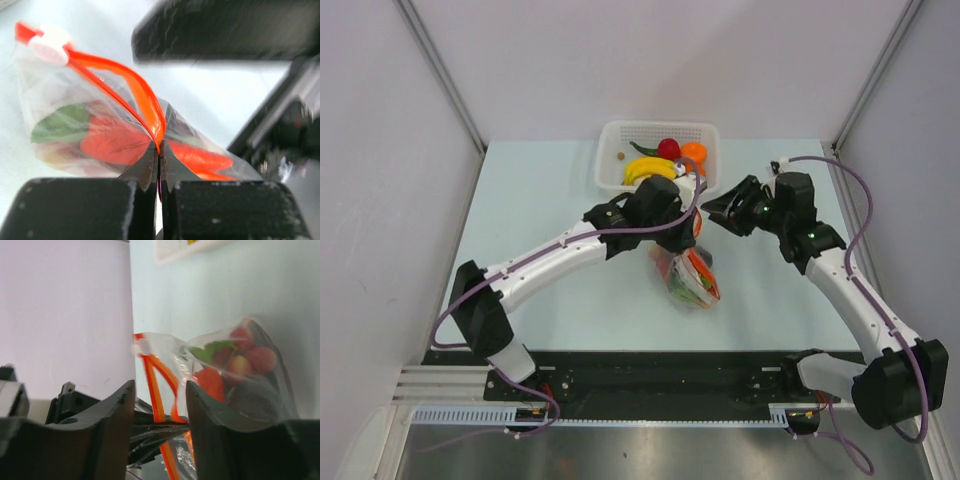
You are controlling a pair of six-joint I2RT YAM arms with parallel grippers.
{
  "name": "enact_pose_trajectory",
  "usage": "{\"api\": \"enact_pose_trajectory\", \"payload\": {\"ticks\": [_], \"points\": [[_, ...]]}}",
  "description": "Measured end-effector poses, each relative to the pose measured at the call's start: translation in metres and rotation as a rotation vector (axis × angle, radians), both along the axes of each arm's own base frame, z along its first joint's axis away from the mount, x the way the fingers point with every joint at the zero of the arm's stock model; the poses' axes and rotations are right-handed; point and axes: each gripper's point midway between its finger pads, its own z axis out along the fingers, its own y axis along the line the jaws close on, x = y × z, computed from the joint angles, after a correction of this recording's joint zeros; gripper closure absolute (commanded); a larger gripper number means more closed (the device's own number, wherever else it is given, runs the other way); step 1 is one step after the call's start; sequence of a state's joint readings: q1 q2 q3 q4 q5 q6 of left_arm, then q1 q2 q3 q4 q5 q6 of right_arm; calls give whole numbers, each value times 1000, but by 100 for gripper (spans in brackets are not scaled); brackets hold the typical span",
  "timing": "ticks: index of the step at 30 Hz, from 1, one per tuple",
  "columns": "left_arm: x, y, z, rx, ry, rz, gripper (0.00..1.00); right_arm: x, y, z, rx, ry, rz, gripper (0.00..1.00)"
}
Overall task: Place the food in the zip-top bag and seal the zipper
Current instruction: Zip the zipper food storage bag at the center of the board.
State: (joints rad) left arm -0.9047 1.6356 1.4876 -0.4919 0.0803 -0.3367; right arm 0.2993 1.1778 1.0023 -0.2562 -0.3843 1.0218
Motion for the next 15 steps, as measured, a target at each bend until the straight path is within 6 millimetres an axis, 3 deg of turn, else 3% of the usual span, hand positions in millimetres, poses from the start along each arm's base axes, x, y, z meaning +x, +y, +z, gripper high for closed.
{"api": "enact_pose_trajectory", "payload": {"ticks": [3, 5, 10, 15], "points": [[-11, 11, 6, 2, -9, -118, 100, -8, -11, 18, -34, -121, 65, 20], [-17, 19, 15, -16, -18, -208, 100, -16, -21, 29, -80, -222, 112, 14], [-41, 38, 25, -15, -82, -478, 100, -34, -51, 54, -242, -487, 184, 12], [-74, 57, 11, 24, -94, -753, 100, -52, -60, 50, -429, -675, 310, 17]]}}
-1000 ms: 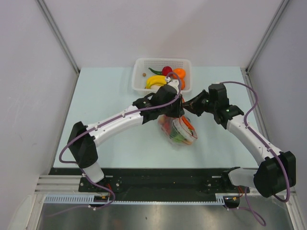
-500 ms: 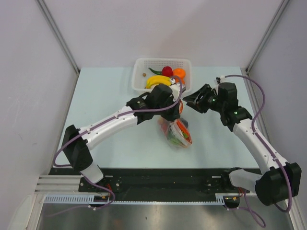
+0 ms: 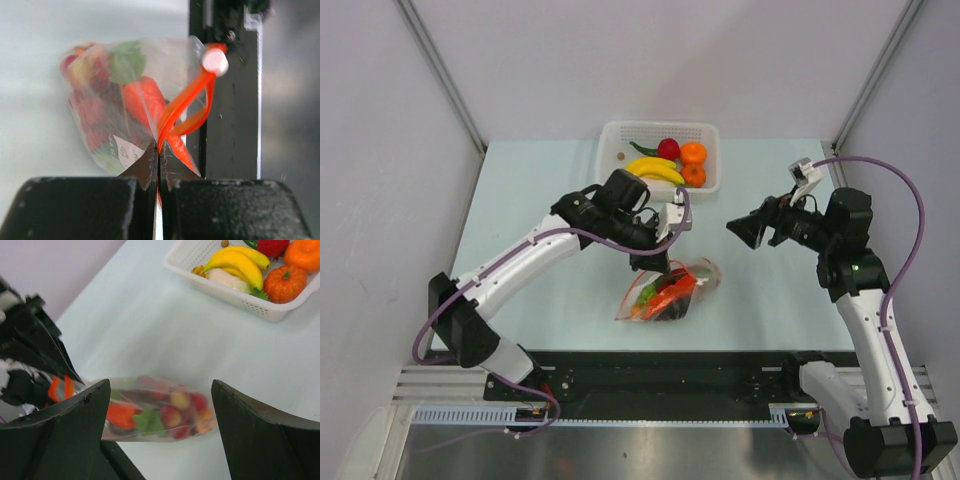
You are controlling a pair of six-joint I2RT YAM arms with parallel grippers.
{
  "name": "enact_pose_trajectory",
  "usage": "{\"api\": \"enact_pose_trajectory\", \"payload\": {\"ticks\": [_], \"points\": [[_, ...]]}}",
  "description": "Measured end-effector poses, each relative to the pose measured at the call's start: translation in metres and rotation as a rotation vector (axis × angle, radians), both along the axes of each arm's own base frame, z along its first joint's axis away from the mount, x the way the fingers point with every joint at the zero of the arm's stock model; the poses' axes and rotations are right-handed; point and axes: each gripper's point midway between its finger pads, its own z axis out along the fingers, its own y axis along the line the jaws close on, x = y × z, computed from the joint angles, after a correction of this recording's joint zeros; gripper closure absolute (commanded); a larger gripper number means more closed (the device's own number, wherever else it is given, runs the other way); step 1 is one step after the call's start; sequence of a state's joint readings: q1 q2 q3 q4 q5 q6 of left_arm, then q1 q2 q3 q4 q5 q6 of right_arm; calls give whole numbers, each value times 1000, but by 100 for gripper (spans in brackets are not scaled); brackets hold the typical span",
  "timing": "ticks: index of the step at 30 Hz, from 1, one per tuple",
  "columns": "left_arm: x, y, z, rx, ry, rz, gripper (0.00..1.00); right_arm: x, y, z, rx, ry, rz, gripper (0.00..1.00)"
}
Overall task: Place the food in the zip-top bag and seal the zipper
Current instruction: Zip the zipper food storage bag at the center of the board.
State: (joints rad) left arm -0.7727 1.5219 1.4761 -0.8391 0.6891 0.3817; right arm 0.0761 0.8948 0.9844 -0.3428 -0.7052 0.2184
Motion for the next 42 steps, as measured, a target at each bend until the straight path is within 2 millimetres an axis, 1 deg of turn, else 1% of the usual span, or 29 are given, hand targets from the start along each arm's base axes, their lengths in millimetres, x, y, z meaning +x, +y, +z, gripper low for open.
{"api": "enact_pose_trajectory", "payload": {"ticks": [2, 3, 5, 8, 10, 13, 15, 17, 20, 22, 26, 28, 32, 34, 35, 37, 38, 39, 40, 42], "points": [[-3, 7, -1, -3, -4, -62, 100, -8, 0, -8, -67, -56, 51, 21], [-2, 11, -1, -3, -5, -88, 100, -14, 1, -12, -98, -82, 84, 25], [7, 14, 1, -7, -16, -126, 100, -25, 3, -20, -158, -142, 156, 27], [22, 7, 4, -9, -24, -167, 100, -45, 8, -29, -238, -250, 263, 28], [29, -1, 5, -11, -4, -196, 100, -60, 15, -32, -277, -324, 337, 29], [34, -9, -1, -4, 47, -206, 100, -81, 31, -30, -316, -426, 439, 30], [34, -11, -7, 9, 86, -194, 100, -92, 44, -29, -334, -484, 500, 29], [34, -12, -10, 17, 130, -174, 100, -99, 54, -31, -358, -525, 539, 28], [35, -15, -11, 21, 171, -155, 100, -107, 71, -38, -400, -565, 600, 32], [38, -17, -9, 20, 182, -144, 100, -110, 81, -45, -442, -583, 634, 33], [43, -20, -5, 18, 201, -122, 100, -113, 99, -63, -512, -582, 678, 31], [45, -19, -4, 15, 215, -111, 100, -112, 103, -70, -533, -585, 675, 31], [48, -17, -4, 13, 231, -97, 100, -98, 105, -80, -596, -601, 627, 42], [48, -16, -4, 14, 237, -93, 100, -89, 106, -83, -625, -604, 592, 46], [48, -16, -4, 14, 240, -92, 100, -85, 107, -84, -634, -606, 578, 52], [47, -16, -3, 13, 245, -92, 100, -78, 107, -85, -655, -613, 545, 60], [47, -16, -3, 12, 247, -93, 100, -75, 106, -85, -661, -619, 534, 71], [47, -16, -3, 11, 249, -94, 100, -72, 106, -84, -669, -627, 517, 78], [46, -16, -2, 8, 251, -95, 100, -70, 105, -84, -676, -635, 508, 92], [46, -16, -2, 4, 257, -97, 100, -67, 104, -84, -686, -643, 496, 100]]}}
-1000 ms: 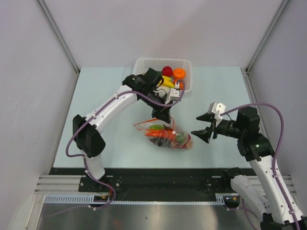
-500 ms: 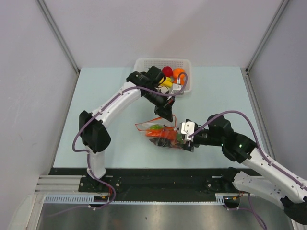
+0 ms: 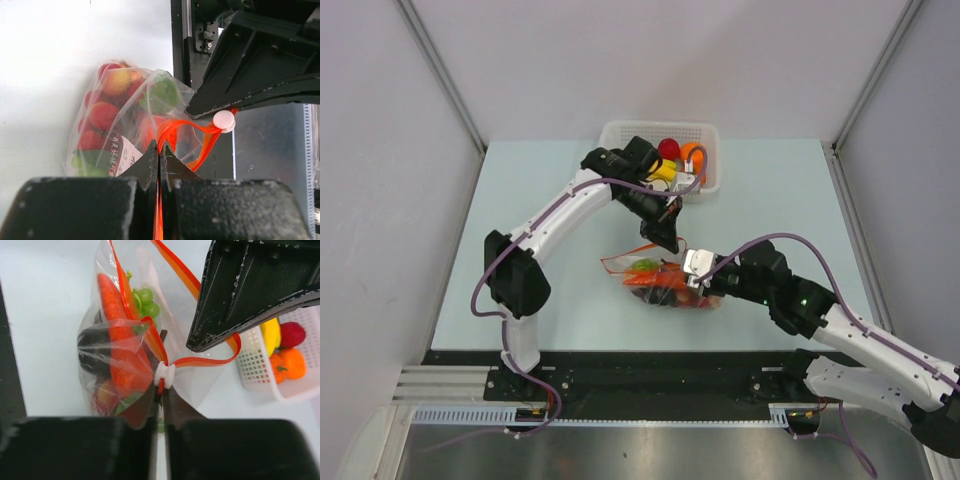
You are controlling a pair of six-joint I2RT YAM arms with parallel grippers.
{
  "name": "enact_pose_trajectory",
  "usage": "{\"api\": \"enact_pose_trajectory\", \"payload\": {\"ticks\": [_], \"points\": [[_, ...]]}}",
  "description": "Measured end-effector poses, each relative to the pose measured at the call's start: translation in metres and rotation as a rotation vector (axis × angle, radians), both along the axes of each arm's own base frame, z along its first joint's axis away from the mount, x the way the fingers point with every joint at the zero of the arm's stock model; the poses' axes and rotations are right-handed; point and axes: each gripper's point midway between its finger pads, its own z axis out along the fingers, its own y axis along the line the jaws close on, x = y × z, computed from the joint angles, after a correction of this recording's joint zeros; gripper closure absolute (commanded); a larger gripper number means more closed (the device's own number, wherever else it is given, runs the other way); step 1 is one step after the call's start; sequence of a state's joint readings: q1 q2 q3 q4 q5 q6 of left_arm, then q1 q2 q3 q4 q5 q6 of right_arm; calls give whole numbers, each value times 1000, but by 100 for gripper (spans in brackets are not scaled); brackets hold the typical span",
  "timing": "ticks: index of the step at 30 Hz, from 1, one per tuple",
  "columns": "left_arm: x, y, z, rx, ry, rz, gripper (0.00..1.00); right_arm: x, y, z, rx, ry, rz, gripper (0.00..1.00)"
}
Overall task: Place the food in the zip-top bag and seal the zipper
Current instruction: Zip the zipper food storage bag at the center of the board.
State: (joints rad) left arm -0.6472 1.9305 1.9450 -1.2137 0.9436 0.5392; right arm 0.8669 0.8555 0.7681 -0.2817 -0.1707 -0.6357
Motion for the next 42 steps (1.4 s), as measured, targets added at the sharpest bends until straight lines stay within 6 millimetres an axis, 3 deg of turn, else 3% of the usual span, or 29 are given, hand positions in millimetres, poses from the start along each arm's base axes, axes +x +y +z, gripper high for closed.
{"api": "enact_pose_trajectory", "payload": {"ticks": [2, 4, 5, 11, 14, 18, 20, 23, 26, 33, 37, 42], "points": [[1, 1, 0, -3, 3, 3, 95, 0, -1, 1, 3, -8, -6, 100], [3, 1, 1, -3, 7, 14, 81, -1, -4, 7, 19, -18, -8, 100], [5, 1, 1, -5, 6, 22, 68, -2, -6, 11, 33, -21, -9, 100], [27, 6, 3, -55, -26, 117, 34, -10, -21, 29, 119, 1, -19, 100], [37, 20, 14, -115, -121, 172, 29, -12, -24, 26, 136, 51, -24, 100], [27, 30, 61, -237, -349, 170, 28, -14, -22, 26, 158, 101, -22, 100], [4, 24, 89, -308, -466, 103, 29, -14, -23, 26, 166, 115, -23, 100], [-32, 8, 113, -392, -584, -9, 29, -15, -22, 26, 176, 131, -23, 100], [-49, -5, 105, -405, -625, -73, 30, -15, -22, 26, 181, 143, -24, 100], [-45, -26, 64, -319, -620, -101, 37, -15, -20, 26, 187, 159, -31, 100], [-45, -30, 55, -295, -618, -102, 47, -14, -20, 26, 186, 162, -32, 100], [-44, -34, 50, -286, -612, -106, 50, -13, -18, 27, 185, 167, -33, 100]]}}
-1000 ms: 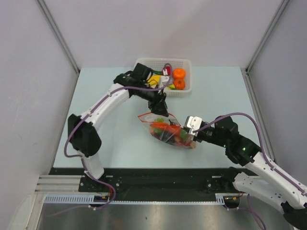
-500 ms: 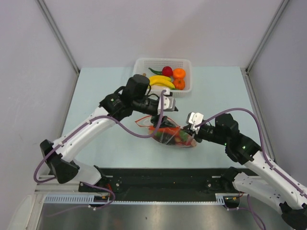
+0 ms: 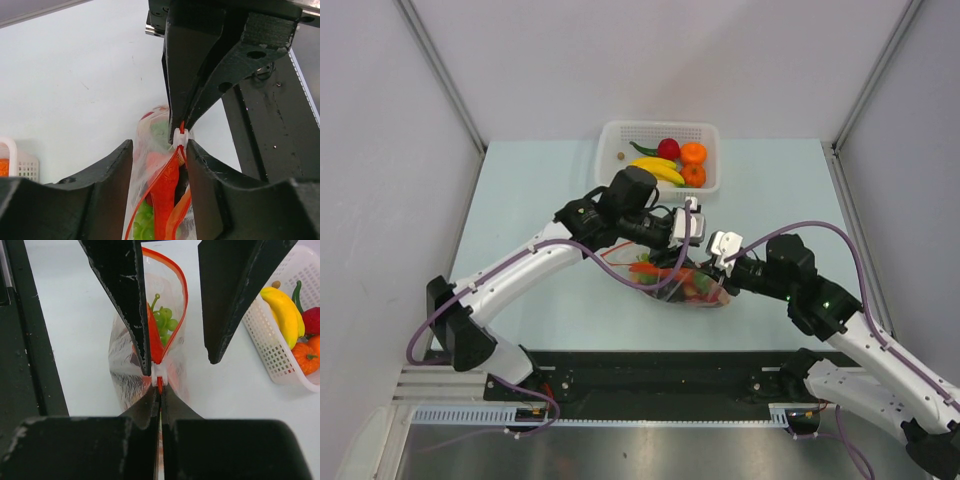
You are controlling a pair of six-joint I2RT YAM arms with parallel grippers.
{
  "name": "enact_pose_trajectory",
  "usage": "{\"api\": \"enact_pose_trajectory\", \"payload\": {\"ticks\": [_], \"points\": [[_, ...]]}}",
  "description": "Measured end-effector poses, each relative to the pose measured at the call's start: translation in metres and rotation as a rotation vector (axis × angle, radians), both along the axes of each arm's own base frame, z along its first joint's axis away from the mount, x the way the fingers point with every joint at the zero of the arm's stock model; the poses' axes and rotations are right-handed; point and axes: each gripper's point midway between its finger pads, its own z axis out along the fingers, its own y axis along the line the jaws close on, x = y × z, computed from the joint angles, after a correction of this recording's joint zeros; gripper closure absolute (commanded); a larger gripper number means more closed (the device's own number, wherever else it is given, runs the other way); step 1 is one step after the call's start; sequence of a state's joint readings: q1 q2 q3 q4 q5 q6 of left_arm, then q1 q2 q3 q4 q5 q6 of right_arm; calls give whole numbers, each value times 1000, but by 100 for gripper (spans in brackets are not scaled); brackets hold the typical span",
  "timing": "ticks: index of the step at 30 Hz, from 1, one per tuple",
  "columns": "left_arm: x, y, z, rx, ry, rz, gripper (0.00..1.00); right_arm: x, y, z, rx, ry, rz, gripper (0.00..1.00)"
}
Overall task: Place the food in the zip-top bag and seal the zipper
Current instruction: Zip the zipper food storage bag at the center of the board.
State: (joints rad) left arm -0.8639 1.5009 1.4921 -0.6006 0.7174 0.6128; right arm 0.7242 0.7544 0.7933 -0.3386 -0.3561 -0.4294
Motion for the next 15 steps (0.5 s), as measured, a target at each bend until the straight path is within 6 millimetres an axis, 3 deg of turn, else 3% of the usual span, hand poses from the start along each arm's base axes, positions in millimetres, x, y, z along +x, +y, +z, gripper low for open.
{"api": "enact_pose_trajectory", "payload": {"ticks": [6, 12, 15], "points": [[-3, -3, -2, 3, -10, -19, 67, 2, 2, 0, 1, 3, -2, 100], [-7, -1, -6, 17, -8, -37, 97, 7, 2, 1, -2, 6, -18, 100], [-6, 1, -8, 26, -13, -37, 100, 8, 2, 0, -5, 12, -20, 100]]}}
